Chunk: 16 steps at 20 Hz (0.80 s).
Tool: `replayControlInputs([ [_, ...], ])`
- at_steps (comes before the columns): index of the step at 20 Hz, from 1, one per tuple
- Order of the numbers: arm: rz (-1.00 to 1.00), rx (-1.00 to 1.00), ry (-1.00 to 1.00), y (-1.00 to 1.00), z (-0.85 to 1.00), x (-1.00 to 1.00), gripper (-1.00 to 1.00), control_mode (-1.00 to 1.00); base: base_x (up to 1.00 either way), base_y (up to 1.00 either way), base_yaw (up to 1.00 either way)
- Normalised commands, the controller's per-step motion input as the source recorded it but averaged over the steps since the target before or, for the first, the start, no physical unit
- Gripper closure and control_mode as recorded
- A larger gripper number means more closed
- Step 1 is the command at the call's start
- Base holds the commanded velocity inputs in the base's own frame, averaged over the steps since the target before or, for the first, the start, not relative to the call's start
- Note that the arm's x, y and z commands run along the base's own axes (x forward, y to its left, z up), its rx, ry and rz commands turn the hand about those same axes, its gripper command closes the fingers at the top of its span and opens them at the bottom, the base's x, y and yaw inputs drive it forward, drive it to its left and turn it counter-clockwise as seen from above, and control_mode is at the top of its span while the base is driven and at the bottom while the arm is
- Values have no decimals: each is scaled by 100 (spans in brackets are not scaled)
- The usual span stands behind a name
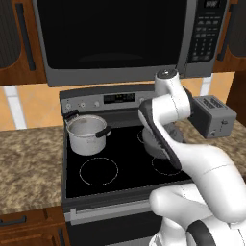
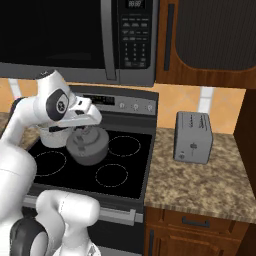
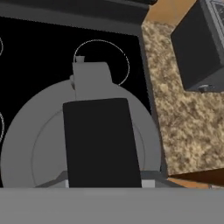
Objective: Pick the kettle from the counter and place it on a stove burner. Then turn the burner on.
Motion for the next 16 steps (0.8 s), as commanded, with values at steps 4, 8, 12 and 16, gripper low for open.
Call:
replayControlInputs([
  [4, 0, 0, 8, -100, -67, 28, 100, -100, 0, 0, 0],
  [8, -2, -1, 5, -57, -37, 31, 100, -100, 0, 0, 0],
  [12, -1, 0, 0, -1, -38, 64, 100, -100, 0, 0, 0],
  [16, -3, 0, 0, 0, -32, 76, 100, -100, 0, 0, 0],
])
